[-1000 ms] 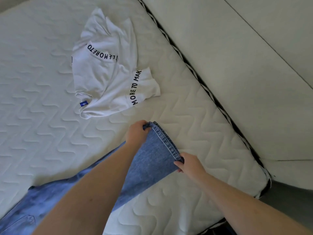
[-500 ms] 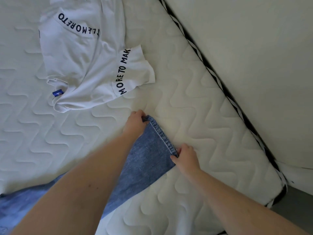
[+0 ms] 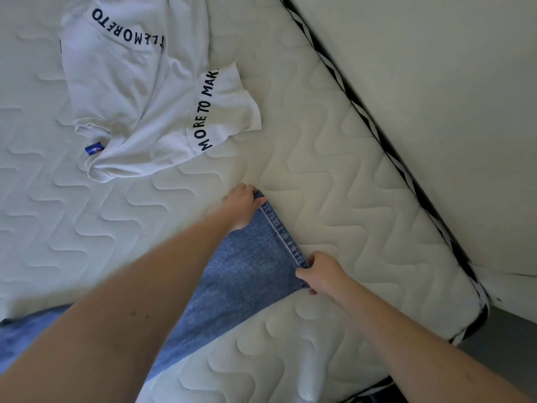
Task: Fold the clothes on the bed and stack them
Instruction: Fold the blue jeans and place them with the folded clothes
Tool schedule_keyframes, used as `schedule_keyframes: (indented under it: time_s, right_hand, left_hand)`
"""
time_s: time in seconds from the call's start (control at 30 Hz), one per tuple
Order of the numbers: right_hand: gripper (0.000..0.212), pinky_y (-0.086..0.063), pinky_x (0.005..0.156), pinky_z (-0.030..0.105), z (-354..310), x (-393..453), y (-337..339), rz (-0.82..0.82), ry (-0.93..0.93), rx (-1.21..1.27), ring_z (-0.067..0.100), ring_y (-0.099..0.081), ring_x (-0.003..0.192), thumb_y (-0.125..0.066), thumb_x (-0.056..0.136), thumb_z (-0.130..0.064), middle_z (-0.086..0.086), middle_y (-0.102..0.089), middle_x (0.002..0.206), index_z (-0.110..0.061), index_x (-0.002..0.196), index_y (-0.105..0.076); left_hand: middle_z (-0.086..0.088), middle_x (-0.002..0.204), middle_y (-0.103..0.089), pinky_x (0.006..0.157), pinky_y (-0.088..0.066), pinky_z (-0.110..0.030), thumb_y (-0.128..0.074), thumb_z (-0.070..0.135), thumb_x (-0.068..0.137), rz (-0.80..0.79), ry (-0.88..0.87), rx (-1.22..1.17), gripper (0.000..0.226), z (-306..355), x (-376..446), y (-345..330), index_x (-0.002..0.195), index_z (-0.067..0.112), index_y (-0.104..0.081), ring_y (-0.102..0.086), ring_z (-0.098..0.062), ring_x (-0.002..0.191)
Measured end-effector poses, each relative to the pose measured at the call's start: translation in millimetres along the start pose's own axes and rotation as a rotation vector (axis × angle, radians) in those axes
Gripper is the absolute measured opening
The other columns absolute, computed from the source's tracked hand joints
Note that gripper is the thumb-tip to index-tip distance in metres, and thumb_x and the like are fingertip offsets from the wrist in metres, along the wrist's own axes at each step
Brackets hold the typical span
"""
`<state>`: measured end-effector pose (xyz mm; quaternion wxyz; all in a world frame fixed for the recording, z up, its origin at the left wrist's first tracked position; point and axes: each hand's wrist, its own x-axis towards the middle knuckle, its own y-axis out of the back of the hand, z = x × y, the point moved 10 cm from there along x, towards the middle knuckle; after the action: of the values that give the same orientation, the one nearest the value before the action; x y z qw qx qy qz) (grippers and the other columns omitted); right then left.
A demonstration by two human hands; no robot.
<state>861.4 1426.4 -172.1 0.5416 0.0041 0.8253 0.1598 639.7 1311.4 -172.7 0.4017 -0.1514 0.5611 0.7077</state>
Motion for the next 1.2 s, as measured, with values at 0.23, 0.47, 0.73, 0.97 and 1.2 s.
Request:
schedule_keyframes:
  time_s: [0.23,0.47,0.73,0.97,1.2]
  right_hand:
    - [0.027,-0.037,0.066,0.027,25.5,-6.4,26.8,0.187,0.099,-0.142,0.019,-0.055,0.082,-0.071,0.087,-0.026,0.004,-0.060,0.092,-0.009,0.101,-0.056]
    - [0.044,-0.043,0.079,0.038,15.7,-34.1,41.4,0.550,0.157,-0.475,0.030,-0.056,0.099,-0.073,0.082,-0.042,0.007,-0.057,0.107,-0.016,0.115,-0.056]
    - [0.047,-0.039,0.102,0.044,-37.3,-72.7,-14.6,0.678,0.474,-0.454,0.031,-0.051,0.122,-0.063,0.090,-0.023,0.011,-0.057,0.132,-0.010,0.134,-0.053]
    - [0.057,-0.017,0.119,0.036,-95.4,-70.7,-145.1,0.407,0.694,-0.699,0.018,-0.018,0.149,-0.040,0.102,-0.035,0.000,-0.025,0.160,-0.017,0.154,-0.024]
    - [0.061,-0.009,0.122,0.039,-130.9,-75.3,-269.8,0.255,0.835,-0.962,0.017,-0.001,0.151,-0.028,0.104,-0.039,-0.001,-0.003,0.165,-0.020,0.157,-0.004]
  left_hand:
    - [-0.016,0.109,-0.062,0.082,-0.046,-0.044,-0.045,0.039,0.102,0.084,-0.099,-0.058,0.033,35.7,-8.9,-17.2,0.113,0.008,-0.045,-0.059,-0.034,0.097]
    - [-0.010,0.135,-0.044,0.100,-0.031,-0.044,-0.058,0.037,0.095,0.282,-0.214,0.002,0.052,38.3,-22.1,-8.9,0.142,0.020,-0.041,-0.043,-0.031,0.122]
    - [-0.005,0.141,-0.047,0.104,-0.028,-0.036,-0.056,0.012,0.095,0.586,-0.283,-0.039,0.046,-52.6,-130.5,-2.7,0.140,0.016,-0.047,-0.042,-0.021,0.131]
    - [-0.003,0.154,-0.039,0.112,-0.033,-0.048,-0.050,0.022,0.096,0.588,0.016,-0.006,0.052,-208.4,-228.3,-43.3,0.147,0.018,-0.039,-0.034,-0.022,0.142]
    - [-0.007,0.162,-0.021,0.113,-0.031,-0.052,-0.029,0.054,0.097,0.486,0.274,0.067,0.067,-317.7,-306.0,-95.5,0.155,0.022,-0.021,-0.027,-0.027,0.146]
